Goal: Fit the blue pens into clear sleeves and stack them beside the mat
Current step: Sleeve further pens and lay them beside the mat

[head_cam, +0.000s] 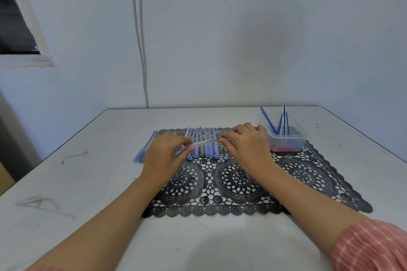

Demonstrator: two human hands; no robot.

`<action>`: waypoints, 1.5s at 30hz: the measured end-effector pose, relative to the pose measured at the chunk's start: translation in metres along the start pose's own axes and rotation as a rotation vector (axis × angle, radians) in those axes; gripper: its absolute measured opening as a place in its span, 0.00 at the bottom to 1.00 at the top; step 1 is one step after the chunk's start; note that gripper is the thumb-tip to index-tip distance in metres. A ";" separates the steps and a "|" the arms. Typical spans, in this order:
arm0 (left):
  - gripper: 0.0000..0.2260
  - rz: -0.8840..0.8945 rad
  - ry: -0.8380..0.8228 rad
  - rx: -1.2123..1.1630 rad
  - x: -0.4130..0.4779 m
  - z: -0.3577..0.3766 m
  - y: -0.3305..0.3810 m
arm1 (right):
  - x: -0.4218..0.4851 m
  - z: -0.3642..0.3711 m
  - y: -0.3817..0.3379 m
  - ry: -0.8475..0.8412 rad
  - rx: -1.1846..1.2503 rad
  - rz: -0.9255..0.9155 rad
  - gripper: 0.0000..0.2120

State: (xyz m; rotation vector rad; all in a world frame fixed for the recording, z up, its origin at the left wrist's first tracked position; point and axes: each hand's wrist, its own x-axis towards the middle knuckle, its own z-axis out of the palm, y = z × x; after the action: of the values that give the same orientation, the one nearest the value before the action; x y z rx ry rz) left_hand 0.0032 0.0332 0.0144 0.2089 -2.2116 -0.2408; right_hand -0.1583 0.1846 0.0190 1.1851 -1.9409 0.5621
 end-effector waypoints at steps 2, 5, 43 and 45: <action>0.07 0.002 -0.003 -0.001 0.000 0.000 0.000 | 0.000 0.000 0.000 -0.003 0.012 0.005 0.05; 0.07 -0.001 -0.001 -0.015 0.000 0.000 0.000 | 0.000 -0.001 0.000 0.006 0.030 -0.004 0.06; 0.08 -0.008 -0.009 -0.083 -0.001 0.000 0.003 | -0.002 -0.006 -0.007 -0.092 0.411 -0.268 0.17; 0.08 -0.007 -0.017 -0.090 -0.001 0.000 0.003 | -0.003 -0.007 -0.008 -0.091 0.444 -0.257 0.17</action>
State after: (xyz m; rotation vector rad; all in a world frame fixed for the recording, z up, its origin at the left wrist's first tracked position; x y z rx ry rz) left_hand 0.0037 0.0367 0.0148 0.1663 -2.2120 -0.3463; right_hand -0.1483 0.1869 0.0207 1.7339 -1.7470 0.8387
